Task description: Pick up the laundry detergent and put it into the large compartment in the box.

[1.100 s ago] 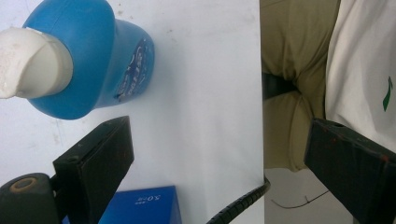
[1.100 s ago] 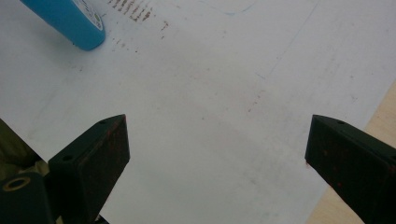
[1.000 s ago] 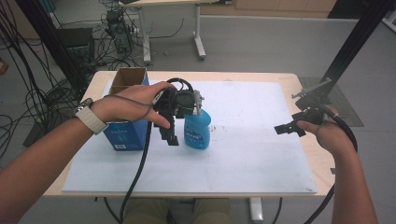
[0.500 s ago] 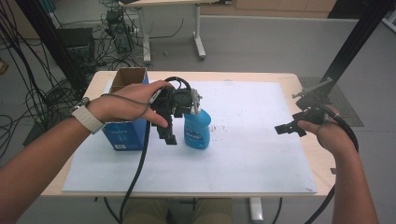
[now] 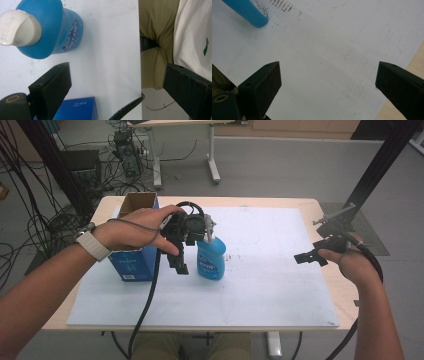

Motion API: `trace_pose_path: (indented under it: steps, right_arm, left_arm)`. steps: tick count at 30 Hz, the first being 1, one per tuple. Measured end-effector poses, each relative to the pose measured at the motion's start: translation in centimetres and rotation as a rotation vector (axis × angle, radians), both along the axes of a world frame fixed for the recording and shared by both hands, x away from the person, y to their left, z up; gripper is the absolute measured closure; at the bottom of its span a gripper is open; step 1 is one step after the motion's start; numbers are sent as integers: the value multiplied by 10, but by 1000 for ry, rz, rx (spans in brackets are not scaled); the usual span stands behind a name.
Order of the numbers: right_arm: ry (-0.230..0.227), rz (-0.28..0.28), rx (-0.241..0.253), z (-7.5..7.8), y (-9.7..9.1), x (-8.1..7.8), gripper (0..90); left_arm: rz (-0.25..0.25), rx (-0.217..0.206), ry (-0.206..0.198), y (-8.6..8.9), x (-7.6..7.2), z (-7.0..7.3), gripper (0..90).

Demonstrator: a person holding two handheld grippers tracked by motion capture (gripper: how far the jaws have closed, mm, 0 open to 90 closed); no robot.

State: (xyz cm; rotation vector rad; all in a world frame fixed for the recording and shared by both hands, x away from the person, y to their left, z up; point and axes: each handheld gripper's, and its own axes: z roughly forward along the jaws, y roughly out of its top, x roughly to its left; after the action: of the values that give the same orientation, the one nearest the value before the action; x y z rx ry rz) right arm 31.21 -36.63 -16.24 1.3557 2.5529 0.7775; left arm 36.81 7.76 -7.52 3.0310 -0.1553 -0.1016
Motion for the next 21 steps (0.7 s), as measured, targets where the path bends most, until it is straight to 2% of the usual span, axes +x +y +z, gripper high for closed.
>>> trace_pose_path:
  steps: [21]
  right_arm:
    - [7,-16,3,0,-5,-4,63]
  left_arm:
    - [-26,-12,1,5,1,2,91]
